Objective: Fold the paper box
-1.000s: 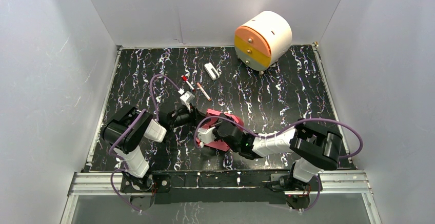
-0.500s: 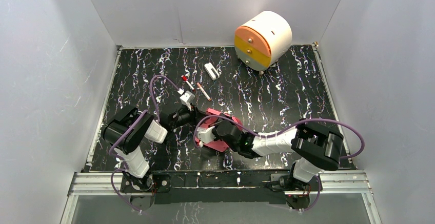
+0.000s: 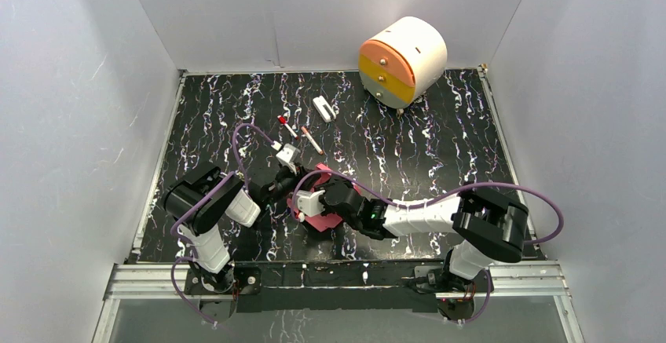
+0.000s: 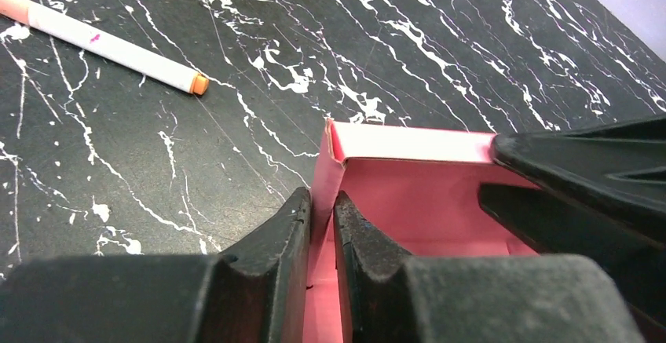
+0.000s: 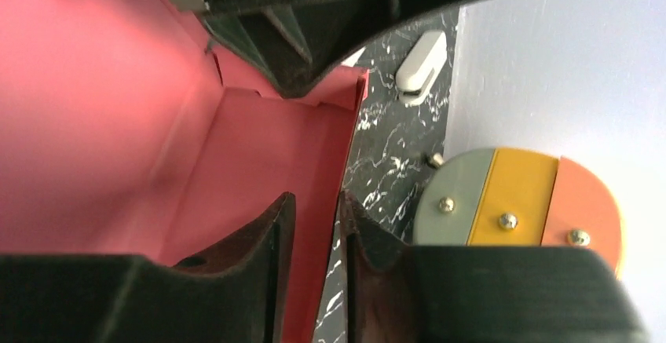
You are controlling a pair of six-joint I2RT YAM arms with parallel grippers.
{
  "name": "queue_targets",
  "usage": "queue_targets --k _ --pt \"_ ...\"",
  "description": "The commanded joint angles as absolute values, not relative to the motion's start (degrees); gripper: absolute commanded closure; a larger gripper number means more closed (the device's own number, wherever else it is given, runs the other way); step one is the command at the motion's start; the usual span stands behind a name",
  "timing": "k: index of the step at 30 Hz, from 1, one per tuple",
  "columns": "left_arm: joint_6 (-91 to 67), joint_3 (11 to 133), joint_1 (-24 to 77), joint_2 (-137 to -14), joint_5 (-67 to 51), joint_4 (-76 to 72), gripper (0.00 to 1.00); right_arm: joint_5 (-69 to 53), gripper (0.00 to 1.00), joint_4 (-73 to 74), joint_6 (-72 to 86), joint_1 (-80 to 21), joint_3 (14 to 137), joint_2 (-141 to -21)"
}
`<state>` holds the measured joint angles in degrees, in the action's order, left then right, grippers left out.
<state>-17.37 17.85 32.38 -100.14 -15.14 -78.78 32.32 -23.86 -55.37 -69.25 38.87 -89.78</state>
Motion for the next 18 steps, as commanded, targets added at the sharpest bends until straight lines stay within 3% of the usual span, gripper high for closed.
queue_targets --k 1,6,9,18 --pt "-14.9 15.9 32.6 -102.0 -13.1 -87.3 0.95 29.2 0.58 -18.6 -46.0 -70.7 43.2 -84.7" --pt "-13.8 15.3 32.6 -101.7 -13.2 -88.2 0.95 31.4 0.34 -15.3 -35.8 -70.2 45.3 -78.4" --pt "-13.0 15.1 32.6 -101.4 -13.3 -88.2 0.95 30.0 0.25 -11.7 -27.6 -68.4 47.7 -74.6" --pt "-11.2 15.4 32.7 -100.7 -15.1 -88.2 0.94 14.5 0.24 -2.5 -0.1 -54.6 55.9 -74.3"
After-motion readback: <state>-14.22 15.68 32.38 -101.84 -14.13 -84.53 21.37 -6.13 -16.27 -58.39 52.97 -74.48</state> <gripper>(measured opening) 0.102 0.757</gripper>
